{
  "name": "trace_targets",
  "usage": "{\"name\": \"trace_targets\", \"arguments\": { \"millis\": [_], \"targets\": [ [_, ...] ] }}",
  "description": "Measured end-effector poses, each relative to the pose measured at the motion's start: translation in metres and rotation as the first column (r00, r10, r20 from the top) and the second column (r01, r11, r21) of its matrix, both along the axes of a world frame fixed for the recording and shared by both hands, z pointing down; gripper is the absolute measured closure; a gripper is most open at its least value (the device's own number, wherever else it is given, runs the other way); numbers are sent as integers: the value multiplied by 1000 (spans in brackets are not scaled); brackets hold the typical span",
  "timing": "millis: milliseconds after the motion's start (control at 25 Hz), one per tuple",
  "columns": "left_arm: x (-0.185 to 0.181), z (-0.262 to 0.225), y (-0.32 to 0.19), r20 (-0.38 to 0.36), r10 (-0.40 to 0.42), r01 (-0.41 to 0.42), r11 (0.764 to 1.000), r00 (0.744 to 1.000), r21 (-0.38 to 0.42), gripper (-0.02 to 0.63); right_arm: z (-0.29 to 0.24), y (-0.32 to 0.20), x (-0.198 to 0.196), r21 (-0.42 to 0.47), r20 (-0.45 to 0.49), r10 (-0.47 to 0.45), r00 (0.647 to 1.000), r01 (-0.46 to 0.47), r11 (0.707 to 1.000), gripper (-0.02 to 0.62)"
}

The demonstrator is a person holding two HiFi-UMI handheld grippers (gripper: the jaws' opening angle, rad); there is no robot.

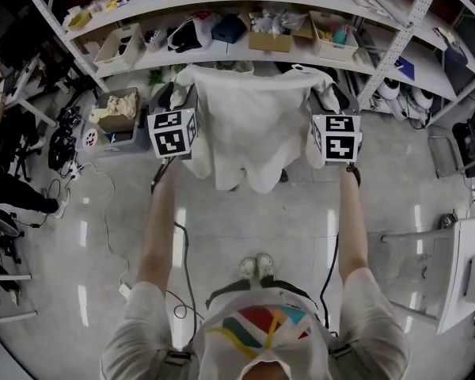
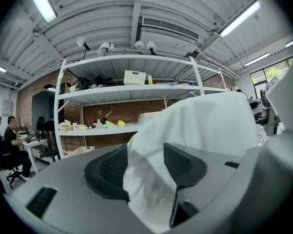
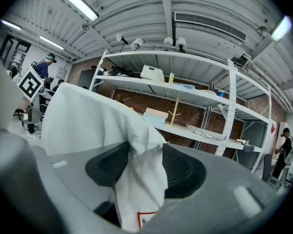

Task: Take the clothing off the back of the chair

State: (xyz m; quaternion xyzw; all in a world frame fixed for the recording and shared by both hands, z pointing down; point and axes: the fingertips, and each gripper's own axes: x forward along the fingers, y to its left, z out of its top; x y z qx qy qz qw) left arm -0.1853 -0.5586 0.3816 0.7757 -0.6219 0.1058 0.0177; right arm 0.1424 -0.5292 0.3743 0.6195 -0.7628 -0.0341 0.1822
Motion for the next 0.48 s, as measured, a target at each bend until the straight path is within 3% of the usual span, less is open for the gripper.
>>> {"name": "trace_targets", "arguments": {
  "millis": [160,480],
  "targets": [
    [5,-2,-6,25,12,-12,1000,1000,11,397,2,-6,-4,-6,-15,-8,1000,8,1000,450],
    [12,-1,-7,112,-28,26,999,993,21,581,4,-6,-9,2,-21,0,1000,1,1000,549]
  ]
}}
